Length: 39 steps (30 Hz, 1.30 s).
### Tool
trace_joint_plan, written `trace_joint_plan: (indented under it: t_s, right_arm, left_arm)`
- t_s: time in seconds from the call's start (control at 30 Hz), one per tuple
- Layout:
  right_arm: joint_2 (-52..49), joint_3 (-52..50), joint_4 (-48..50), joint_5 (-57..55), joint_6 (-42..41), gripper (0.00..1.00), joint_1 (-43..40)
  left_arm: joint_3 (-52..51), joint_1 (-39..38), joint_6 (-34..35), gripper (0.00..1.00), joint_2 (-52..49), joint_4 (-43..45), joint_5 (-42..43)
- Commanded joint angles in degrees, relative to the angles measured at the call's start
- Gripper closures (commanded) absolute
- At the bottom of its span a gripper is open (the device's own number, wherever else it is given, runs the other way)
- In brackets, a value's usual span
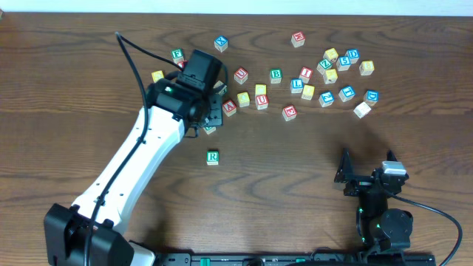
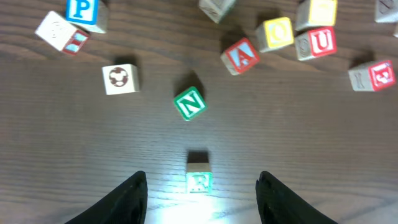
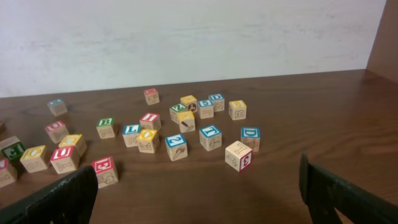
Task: Spell out ROBOT
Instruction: 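Move the left gripper over the yellow-edged blue O block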
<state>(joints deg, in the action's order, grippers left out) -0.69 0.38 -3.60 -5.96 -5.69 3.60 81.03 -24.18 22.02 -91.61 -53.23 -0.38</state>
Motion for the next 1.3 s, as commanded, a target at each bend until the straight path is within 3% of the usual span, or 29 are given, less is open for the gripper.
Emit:
trace_joint_plan:
  t_s: [0.0, 0.9, 1.27]
  right_arm:
    - [0.3, -0.1, -0.2, 0.1, -0.7, 0.01, -0.4]
    - [0.3, -0.1, -0.2, 0.1, -0.7, 0.01, -0.4]
    - [0.3, -0.1, -0.2, 0.1, -0.7, 0.01, -0.4]
  left_arm:
    - [1.0, 1.6, -1.0, 0.45, 0.3, -0.3, -0.8]
    - [1.0, 2.9, 1.0, 0.45, 0.0, 1.6, -0.3]
    - [4.4, -2.0, 2.5, 0.44, -9.0, 4.0, 1.7]
